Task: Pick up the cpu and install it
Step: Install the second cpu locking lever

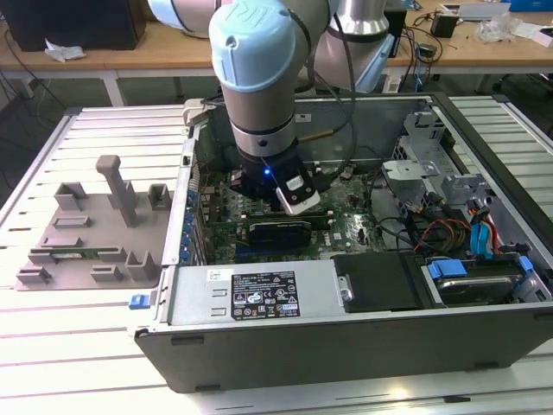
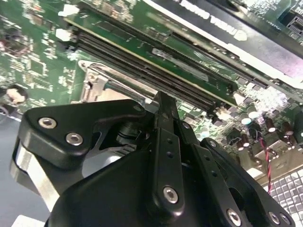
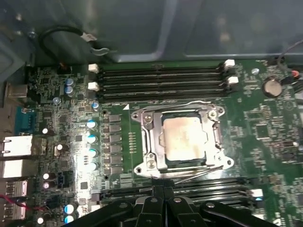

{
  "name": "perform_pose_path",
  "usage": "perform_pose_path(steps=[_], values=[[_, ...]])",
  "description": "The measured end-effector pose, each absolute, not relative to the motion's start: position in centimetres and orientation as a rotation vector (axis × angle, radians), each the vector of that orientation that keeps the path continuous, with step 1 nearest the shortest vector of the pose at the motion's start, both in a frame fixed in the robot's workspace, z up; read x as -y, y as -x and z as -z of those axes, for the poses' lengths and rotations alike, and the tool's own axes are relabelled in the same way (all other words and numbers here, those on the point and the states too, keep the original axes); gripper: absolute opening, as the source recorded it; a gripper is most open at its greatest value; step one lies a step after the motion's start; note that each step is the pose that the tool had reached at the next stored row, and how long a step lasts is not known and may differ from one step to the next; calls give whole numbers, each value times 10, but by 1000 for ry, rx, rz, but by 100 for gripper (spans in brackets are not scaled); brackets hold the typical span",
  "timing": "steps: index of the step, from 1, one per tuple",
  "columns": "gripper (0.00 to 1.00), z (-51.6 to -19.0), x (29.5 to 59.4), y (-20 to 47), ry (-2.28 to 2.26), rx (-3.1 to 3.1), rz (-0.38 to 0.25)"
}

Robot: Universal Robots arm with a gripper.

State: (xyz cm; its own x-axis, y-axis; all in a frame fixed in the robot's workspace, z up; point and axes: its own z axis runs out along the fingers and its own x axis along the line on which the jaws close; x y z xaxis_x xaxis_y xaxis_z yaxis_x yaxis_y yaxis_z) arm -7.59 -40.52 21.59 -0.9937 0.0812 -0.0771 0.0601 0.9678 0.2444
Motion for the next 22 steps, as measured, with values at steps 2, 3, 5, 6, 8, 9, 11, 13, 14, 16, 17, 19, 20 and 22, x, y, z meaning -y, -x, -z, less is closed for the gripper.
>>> perform_pose_path(steps=[2, 3, 5, 6, 8, 9, 11, 13, 14, 16, 17, 19, 20, 22], values=[[11, -213, 405, 77, -109, -3030, -373], [11, -212, 405, 78, -109, -3030, -374], [11, -211, 405, 79, -109, -3030, -380], [11, -210, 405, 80, -110, -3029, -385], [11, -209, 405, 82, -111, -3026, -415], [11, -208, 405, 83, -111, -3025, -426], [11, -205, 405, 84, -111, -3024, -428], [11, -202, 405, 87, -111, -3024, -432], [11, -201, 405, 88, -112, -3023, -436], [11, -200, 405, 92, -112, -3022, -449], [11, -199, 405, 94, -113, -3021, -458], [11, -197, 405, 95, -113, -3019, -470], [11, -196, 405, 95, -113, -3018, -476], [11, -195, 403, 95, -114, -3017, -483]])
